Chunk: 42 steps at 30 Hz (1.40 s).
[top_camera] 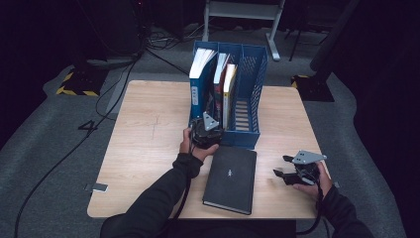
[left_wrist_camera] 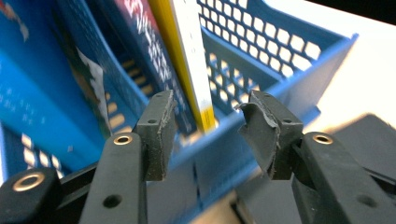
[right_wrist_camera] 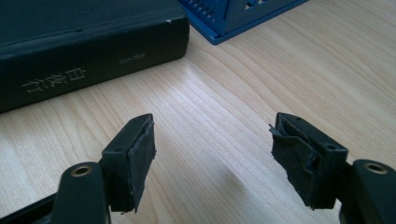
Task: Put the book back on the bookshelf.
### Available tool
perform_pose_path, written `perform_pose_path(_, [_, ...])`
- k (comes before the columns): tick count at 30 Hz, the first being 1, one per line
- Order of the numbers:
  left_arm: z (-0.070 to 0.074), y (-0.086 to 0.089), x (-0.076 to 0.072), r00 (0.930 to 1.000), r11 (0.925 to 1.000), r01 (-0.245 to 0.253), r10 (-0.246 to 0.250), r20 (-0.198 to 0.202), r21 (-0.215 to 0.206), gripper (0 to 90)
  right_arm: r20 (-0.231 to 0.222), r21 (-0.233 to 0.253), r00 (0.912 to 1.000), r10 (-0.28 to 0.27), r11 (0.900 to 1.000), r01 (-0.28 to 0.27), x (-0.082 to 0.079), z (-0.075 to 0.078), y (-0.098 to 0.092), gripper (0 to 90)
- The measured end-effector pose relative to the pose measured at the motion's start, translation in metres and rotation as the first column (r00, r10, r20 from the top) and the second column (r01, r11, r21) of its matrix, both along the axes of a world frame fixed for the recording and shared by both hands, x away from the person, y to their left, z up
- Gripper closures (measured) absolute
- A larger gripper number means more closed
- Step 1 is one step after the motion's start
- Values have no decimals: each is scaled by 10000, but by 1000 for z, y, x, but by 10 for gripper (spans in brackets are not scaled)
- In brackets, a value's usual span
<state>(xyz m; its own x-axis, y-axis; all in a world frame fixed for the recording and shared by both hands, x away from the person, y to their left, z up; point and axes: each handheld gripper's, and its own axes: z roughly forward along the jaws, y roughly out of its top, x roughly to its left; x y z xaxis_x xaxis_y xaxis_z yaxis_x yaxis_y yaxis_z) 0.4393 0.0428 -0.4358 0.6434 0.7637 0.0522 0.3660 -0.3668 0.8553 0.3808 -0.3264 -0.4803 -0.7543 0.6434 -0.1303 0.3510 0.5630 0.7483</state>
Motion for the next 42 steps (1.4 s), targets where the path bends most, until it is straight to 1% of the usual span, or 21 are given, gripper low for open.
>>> perform_pose_path(2, [0,10,-8,9996,9997,226,-226,194,-5,503,6,-2,10000,-6,10000,6,-1,0,1,302])
perform_pose_path(4, [0,17,-13,9994,9994,332,-333,80,24,498,-18,39,10000,27,10000,-27,-2,1,3,302])
perform_pose_path(8, [1,26,-23,9978,9977,644,-646,123,218,491,-2,70,10000,88,9999,-88,-3,2,6,300])
perform_pose_path(10, [0,30,-31,9959,9958,889,-892,122,227,487,1,79,9999,102,9999,-102,-4,3,7,300])
perform_pose_path(13, [-2,34,-39,9935,9923,1127,-1135,127,512,478,8,129,9999,142,9998,-142,-6,4,9,293])
perform_pose_path(15, [-6,38,-44,9898,9882,1421,-1423,-10,570,472,-19,169,9998,195,9997,-194,-6,4,10,292])
perform_pose_path(16, [-7,38,-46,9894,9875,1453,-1451,-70,619,470,-11,148,9998,222,9996,-222,-7,4,11,291])
perform_pose_path(19, [-15,42,-53,9850,9798,1724,-1702,-293,1016,464,-10,158,9995,313,9994,-312,-9,5,13,291])
perform_pose_path(23, [-23,47,-60,9797,9712,1986,-1931,-533,1319,453,-52,251,9990,450,9987,-448,-13,7,17,290])
perform_pose_path(24, [-26,50,-62,9754,9655,2184,-2115,-619,1419,451,-71,265,9988,495,9984,-492,-13,7,18,290])
perform_pose_path(26, [-30,52,-66,9711,9616,2352,-2263,-763,1416,448,-119,273,9981,606,9978,-603,-16,7,21,288])
perform_pose_path(29, [-37,56,-73,9571,9473,2830,-2689,-1081,1500,446,-193,392,9968,781,9962,-773,-20,8,25,288])
perform_pose_path(32, [-41,58,-80,9401,9332,3287,-3086,-1448,1451,445,-354,502,9945,989,9940,-971,-25,8,31,288])
perform_pose_path(34, [-44,58,-86,9271,9205,3610,-3370,-1640,1494,448,-410,477,9924,1157,9924,-1137,-28,7,35,287])
perform_pose_path(35, [-45,59,-88,9153,9093,3875,-3599,-1808,1518,451,-450,458,9914,1233,9916,-1212,-30,7,37,288])
perform_pose_path(36, [-47,59,-90,9042,9005,4100,-3805,-1938,1449,454,-496,426,9899,1329,9905,-1308,-31,6,39,288])
perform_pose_path(37, [-48,59,-92,8967,8946,4235,-3916,-2064,1428,454,-530,423,9884,1422,9892,-1401,-33,6,41,288])
perform_pose_path(38, [-49,59,-93,8891,8906,4342,-3995,-2233,1353,449,-567,372,9876,1462,9888,-1443,-34,5,44,288])
perform_pose_path(39, [-49,59,-95,8845,8871,4418,-4059,-2302,1335,438,-563,332,9868,1518,9881,-1502,-35,5,45,289])
perform_pose_path(41, [-50,59,-97,8834,8858,4439,-4071,-2323,1357,428,-572,291,9857,1582,9872,-1568,-37,5,47,289])
perform_pose_path(42, [-50,59,-99,8790,8829,4501,-4115,-2410,1340,428,-591,279,9851,1614,9867,-1600,-38,4,49,290])
